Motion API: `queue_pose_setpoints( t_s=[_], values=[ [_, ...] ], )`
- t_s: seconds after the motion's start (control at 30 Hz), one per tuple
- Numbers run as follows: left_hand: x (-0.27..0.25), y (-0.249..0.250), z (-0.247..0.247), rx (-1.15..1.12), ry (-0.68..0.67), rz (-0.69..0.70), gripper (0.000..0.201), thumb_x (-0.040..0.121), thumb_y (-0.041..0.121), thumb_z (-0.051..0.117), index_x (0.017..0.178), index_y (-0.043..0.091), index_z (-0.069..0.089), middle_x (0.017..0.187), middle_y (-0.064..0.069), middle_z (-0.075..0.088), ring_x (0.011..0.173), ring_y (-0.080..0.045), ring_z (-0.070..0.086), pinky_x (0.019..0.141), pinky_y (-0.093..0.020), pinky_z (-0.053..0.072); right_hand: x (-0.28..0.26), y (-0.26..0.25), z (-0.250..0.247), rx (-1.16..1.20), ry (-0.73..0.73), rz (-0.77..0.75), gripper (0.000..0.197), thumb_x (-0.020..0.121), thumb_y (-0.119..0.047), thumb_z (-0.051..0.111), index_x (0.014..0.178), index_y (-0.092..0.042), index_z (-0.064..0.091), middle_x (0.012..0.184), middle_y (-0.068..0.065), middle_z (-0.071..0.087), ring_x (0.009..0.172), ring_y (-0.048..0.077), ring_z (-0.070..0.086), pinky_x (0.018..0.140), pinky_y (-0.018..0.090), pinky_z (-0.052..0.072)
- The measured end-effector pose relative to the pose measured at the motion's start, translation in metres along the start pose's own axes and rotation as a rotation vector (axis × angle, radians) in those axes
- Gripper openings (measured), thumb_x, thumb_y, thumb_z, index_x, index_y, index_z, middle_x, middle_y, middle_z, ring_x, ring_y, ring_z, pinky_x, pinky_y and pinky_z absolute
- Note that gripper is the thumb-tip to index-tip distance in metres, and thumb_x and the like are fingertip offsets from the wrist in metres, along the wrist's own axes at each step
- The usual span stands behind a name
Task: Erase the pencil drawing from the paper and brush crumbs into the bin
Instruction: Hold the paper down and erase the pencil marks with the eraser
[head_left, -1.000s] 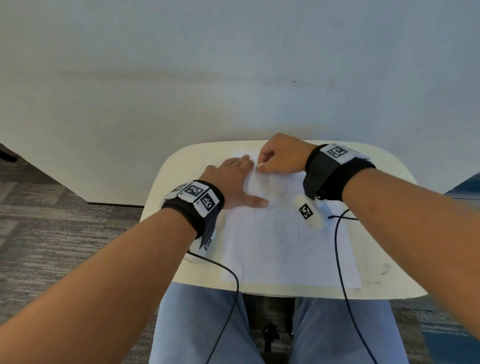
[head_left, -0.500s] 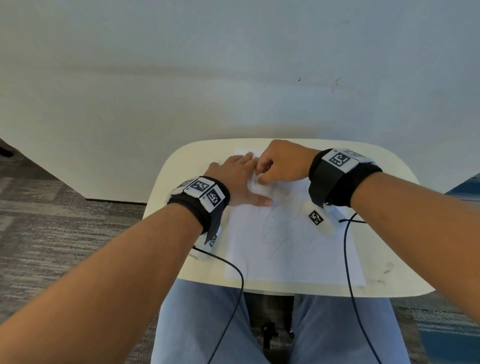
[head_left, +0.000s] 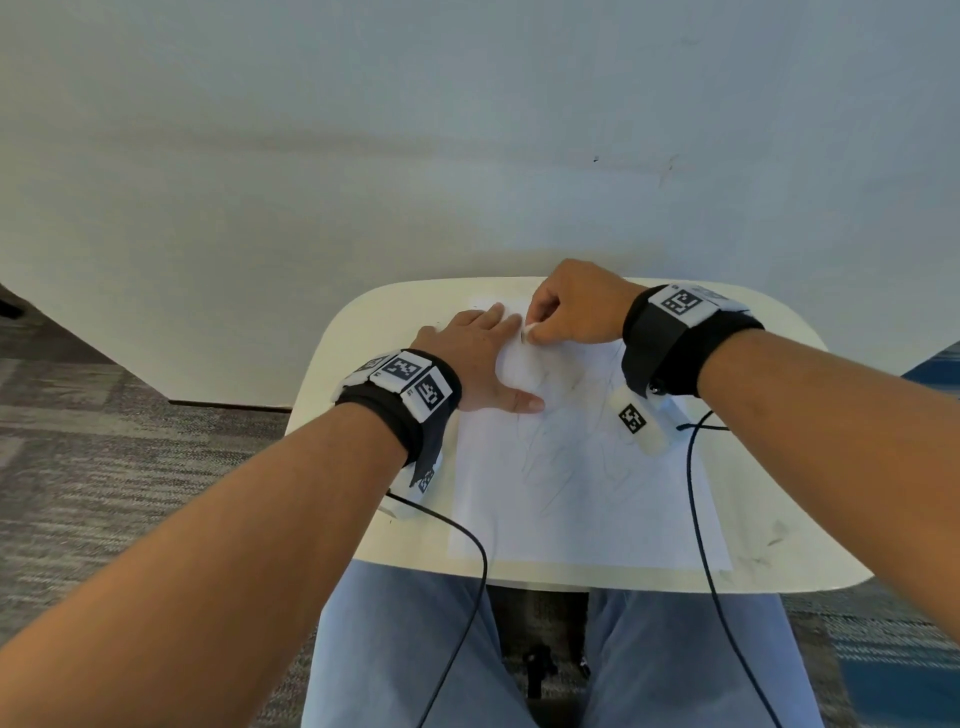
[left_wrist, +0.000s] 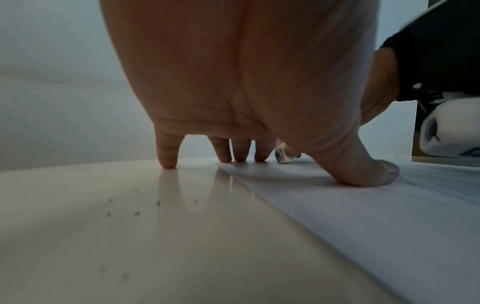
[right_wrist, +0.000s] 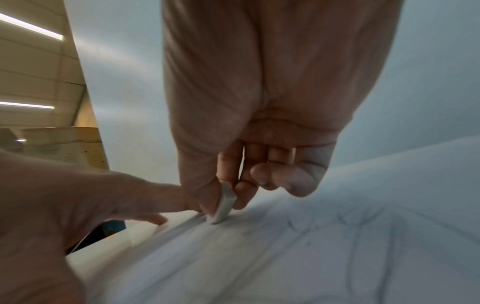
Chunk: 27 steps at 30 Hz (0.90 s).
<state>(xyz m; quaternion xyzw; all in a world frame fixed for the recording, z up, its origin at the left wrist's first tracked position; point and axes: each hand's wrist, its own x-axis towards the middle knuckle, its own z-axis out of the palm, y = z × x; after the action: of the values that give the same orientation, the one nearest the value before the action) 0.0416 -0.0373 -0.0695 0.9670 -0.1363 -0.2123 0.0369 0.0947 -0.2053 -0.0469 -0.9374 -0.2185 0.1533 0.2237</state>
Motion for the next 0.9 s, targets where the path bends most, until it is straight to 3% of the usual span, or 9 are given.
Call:
queue_pose_setpoints(
  t_s=[0.13, 0.3, 0.43, 0.57, 0.7, 0.83, 0.9],
  values=[
    [-0.001, 0.0, -0.001, -0.005, -0.008, 0.01, 0.116, 0.068, 0.085, 0.055, 0.157, 0.032, 0.003, 0.165, 0.006, -0.002, 0.151, -0.017, 0.003, 0.113, -0.057, 0.026, -0.005, 0.0, 0.002, 0.046, -0.198, 0.016, 0.009, 0.077, -0.03, 0.076, 0.079, -0.021, 0.076, 0.073, -0.006, 0.069, 0.059, 0.007, 0.057, 0.053, 0.021, 0.048],
    [0.0, 0.001, -0.001, 0.011, -0.015, -0.003, 0.116, 0.07, 0.084, 0.054, 0.157, 0.03, 0.0, 0.165, 0.007, -0.005, 0.151, -0.016, 0.0, 0.115, -0.056, 0.023, -0.001, 0.008, -0.005, 0.038, -0.023, 0.021, 0.008, 0.078, -0.027, 0.076, 0.079, -0.019, 0.075, 0.072, -0.01, 0.067, 0.062, 0.005, 0.058, 0.064, 0.025, 0.046],
    [0.0, 0.001, -0.003, 0.013, -0.026, -0.003, 0.115, 0.07, 0.084, 0.054, 0.157, 0.032, -0.001, 0.165, 0.006, -0.005, 0.151, -0.017, 0.0, 0.115, -0.056, 0.024, -0.007, 0.001, -0.003, 0.028, -0.231, 0.007, 0.01, 0.076, -0.032, 0.077, 0.074, -0.023, 0.074, 0.066, -0.005, 0.066, 0.049, 0.011, 0.051, 0.05, 0.022, 0.047],
    [0.001, 0.002, -0.002, 0.008, -0.02, -0.002, 0.114, 0.07, 0.084, 0.054, 0.157, 0.034, 0.0, 0.165, 0.007, -0.004, 0.151, -0.016, 0.0, 0.114, -0.057, 0.024, -0.001, 0.004, -0.002, 0.014, 0.015, 0.004, 0.01, 0.079, -0.021, 0.073, 0.082, -0.013, 0.077, 0.076, -0.004, 0.069, 0.063, 0.007, 0.057, 0.064, 0.024, 0.046],
    [0.001, 0.0, -0.001, -0.016, 0.004, 0.007, 0.112, 0.067, 0.085, 0.056, 0.155, 0.039, 0.006, 0.165, 0.008, 0.0, 0.151, -0.016, 0.004, 0.112, -0.057, 0.028, -0.006, -0.009, 0.007, -0.008, -0.14, -0.07, 0.005, 0.077, -0.024, 0.075, 0.075, -0.019, 0.075, 0.067, -0.012, 0.065, 0.061, 0.005, 0.055, 0.062, 0.02, 0.046],
    [0.002, 0.0, 0.0, -0.009, 0.001, -0.008, 0.115, 0.068, 0.084, 0.057, 0.157, 0.035, 0.003, 0.165, 0.009, -0.001, 0.151, -0.016, 0.004, 0.113, -0.057, 0.026, 0.001, -0.004, 0.003, 0.008, 0.024, -0.036, 0.009, 0.08, -0.019, 0.071, 0.077, -0.011, 0.076, 0.063, -0.012, 0.061, 0.057, 0.004, 0.053, 0.062, 0.024, 0.042],
    [0.001, 0.0, -0.001, -0.024, -0.004, 0.003, 0.112, 0.068, 0.084, 0.058, 0.156, 0.04, 0.004, 0.165, 0.007, -0.001, 0.151, -0.017, 0.003, 0.113, -0.058, 0.024, 0.0, -0.005, 0.005, 0.003, -0.034, -0.052, 0.008, 0.078, -0.019, 0.072, 0.076, -0.013, 0.075, 0.061, -0.012, 0.06, 0.055, 0.004, 0.052, 0.059, 0.021, 0.042]
  ],
)
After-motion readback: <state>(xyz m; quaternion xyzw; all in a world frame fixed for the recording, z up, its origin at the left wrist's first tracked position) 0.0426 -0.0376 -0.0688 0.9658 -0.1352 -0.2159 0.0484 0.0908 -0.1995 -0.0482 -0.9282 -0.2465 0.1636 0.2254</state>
